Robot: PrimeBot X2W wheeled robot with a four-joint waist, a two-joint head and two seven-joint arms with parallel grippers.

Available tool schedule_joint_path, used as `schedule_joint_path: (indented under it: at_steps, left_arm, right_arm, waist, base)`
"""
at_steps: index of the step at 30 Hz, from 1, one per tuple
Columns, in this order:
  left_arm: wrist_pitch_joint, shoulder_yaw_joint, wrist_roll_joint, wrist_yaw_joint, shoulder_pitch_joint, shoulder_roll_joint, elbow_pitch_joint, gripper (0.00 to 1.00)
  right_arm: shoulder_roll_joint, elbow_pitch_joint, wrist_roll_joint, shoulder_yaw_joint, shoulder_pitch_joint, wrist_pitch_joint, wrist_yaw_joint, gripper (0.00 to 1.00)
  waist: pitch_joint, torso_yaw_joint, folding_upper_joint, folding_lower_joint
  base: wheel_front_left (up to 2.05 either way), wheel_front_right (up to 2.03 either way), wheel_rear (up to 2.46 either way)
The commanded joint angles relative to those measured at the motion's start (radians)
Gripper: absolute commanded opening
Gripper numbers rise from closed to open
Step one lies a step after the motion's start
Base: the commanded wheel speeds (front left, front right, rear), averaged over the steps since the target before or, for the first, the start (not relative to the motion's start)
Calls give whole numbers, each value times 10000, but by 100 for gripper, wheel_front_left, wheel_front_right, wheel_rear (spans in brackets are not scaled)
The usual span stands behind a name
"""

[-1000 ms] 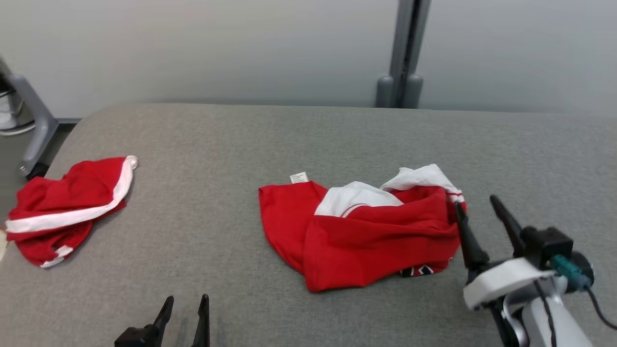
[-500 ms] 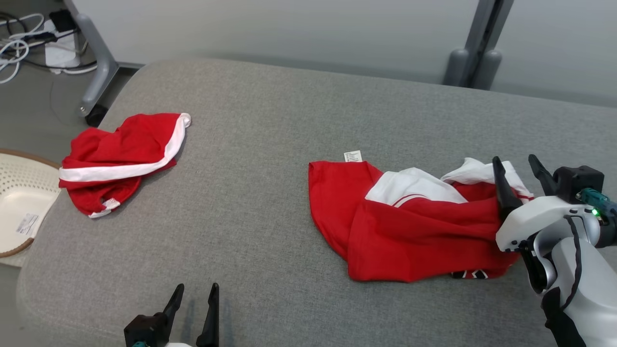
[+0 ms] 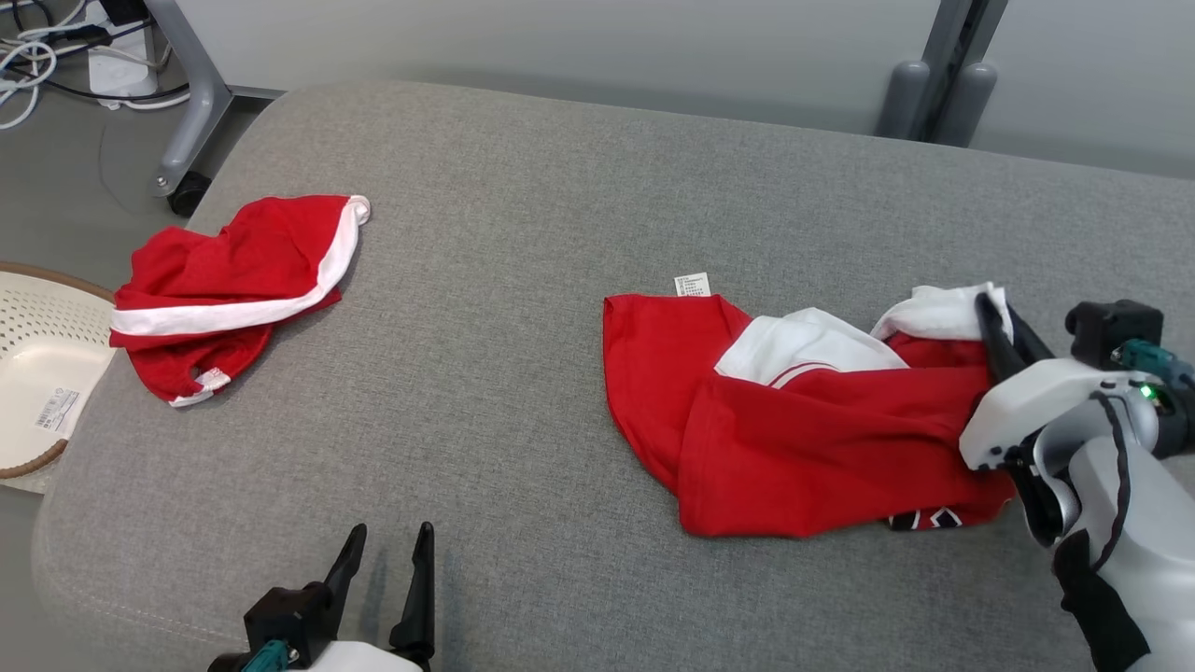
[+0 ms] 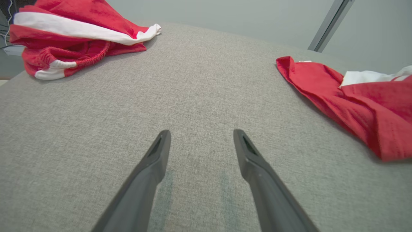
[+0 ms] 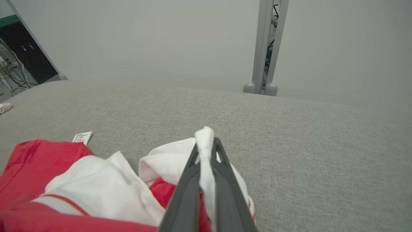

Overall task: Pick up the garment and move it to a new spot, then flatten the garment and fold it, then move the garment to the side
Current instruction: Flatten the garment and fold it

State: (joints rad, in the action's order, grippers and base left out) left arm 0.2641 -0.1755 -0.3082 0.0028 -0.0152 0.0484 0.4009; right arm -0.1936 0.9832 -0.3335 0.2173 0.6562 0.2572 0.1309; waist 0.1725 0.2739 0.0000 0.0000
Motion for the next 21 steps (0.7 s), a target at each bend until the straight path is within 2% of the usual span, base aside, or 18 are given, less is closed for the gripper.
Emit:
schedule_joint_path:
  at_steps: [1, 3, 10, 16, 21]
  left_arm:
    - [5, -35, -34, 51, -217, 37, -38, 100]
    - [5, -85, -92, 51, -214, 40, -17, 100]
    - [5, -308, -126, 16, -166, 38, 228, 100]
    - [5, -207, 15, 39, -96, 41, 290, 100]
    - [5, 44, 119, 5, 47, 35, 180, 100]
  right_arm:
    - [-131, -214, -120, 24, 279, 95, -1, 0]
    - [-119, -725, -143, -3, 537, 99, -1, 0]
    - [625, -2653, 132, -371, 1800, 98, -1, 0]
    - [1074, -3675, 430, -1926, 2368, 90, -3, 0]
    - [1116, -3974, 749, -3603, 923, 70, -3, 0]
  waist:
    - [12, 9, 0, 0]
    - [15, 28, 0, 0]
    - [-202, 229, 0, 0]
    - [-498, 140, 0, 0]
    - [-680, -407, 0, 0]
  base:
    - [0, 0, 0]
    - [0, 0, 0]
    - [0, 0, 0]
    - [0, 0, 0]
    - [0, 0, 0]
